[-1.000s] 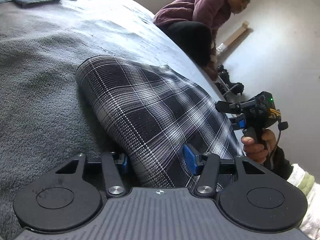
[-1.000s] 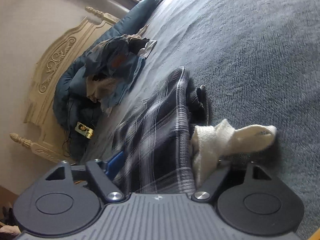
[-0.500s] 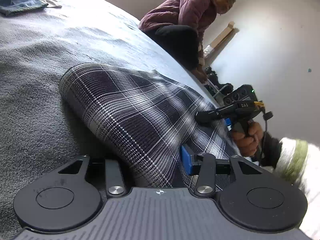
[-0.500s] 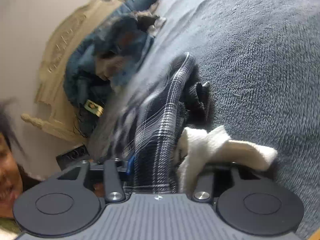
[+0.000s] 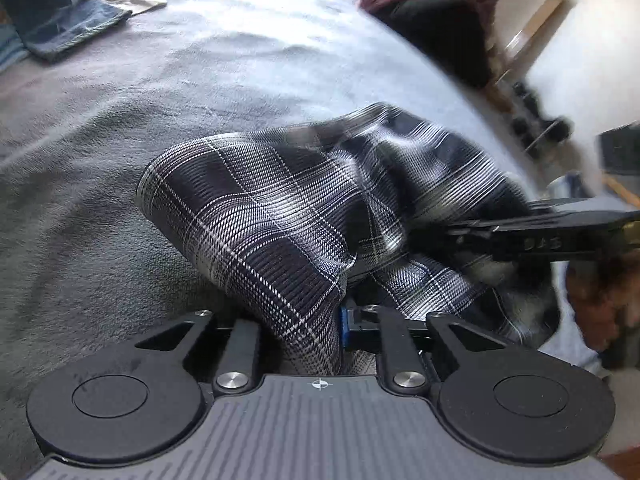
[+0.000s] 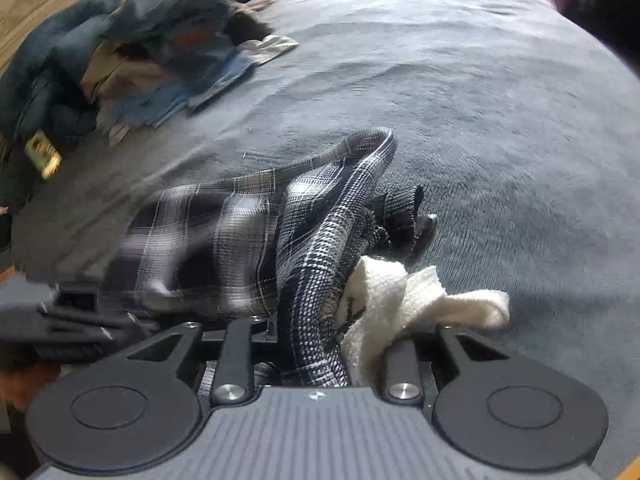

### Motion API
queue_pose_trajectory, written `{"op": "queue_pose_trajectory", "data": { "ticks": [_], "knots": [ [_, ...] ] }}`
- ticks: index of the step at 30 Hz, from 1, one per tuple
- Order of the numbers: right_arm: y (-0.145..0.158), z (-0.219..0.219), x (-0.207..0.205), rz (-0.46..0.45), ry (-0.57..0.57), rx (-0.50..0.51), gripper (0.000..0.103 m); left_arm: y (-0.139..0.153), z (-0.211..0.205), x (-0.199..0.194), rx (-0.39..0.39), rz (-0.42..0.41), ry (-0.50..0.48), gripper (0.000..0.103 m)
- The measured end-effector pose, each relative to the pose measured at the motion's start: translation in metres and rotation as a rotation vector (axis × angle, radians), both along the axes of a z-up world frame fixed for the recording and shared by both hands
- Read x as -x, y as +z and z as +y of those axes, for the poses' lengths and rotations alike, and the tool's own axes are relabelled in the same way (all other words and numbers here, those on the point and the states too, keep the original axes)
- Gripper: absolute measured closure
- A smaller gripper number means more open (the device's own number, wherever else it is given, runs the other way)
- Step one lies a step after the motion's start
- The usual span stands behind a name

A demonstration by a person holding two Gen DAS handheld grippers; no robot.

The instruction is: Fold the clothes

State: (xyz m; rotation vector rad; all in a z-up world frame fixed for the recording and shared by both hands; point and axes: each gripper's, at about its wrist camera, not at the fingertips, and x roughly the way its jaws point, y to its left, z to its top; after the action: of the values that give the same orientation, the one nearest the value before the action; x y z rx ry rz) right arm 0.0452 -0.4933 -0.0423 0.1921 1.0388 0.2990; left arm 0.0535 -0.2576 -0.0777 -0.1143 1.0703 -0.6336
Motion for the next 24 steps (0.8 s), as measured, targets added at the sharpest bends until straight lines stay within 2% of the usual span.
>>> {"op": "queue_pose_trajectory", "data": {
  "ticks": [3, 5, 13, 18, 24],
  "knots": [
    [0.015, 0.001, 0.014, -0.010, -0.071, 0.004, 0.073, 0.025, -0.012, -0.001, -0.040, 0.035, 0.001, 0.090],
    [0.028, 0.000, 0.026, -0.018, -0.114, 0.014, 0.074, 0.047, -0.024, 0.008, -0.089, 0.012, -0.037, 0.091],
    [0.124, -0.042, 0.098, -0.136, -0.182, 0.084, 0.074, 0.160, -0.104, 0.046, -0.183, -0.035, -0.147, 0.091],
    [0.185, -0.093, 0.135, -0.201, -0.213, 0.128, 0.074, 0.214, -0.169, 0.071, -0.180, -0.094, -0.185, 0.090],
    [0.226, -0.154, 0.160, -0.212, -0.281, 0.169, 0.074, 0.241, -0.227, 0.082, -0.108, -0.100, -0.226, 0.090]
  ]
}}
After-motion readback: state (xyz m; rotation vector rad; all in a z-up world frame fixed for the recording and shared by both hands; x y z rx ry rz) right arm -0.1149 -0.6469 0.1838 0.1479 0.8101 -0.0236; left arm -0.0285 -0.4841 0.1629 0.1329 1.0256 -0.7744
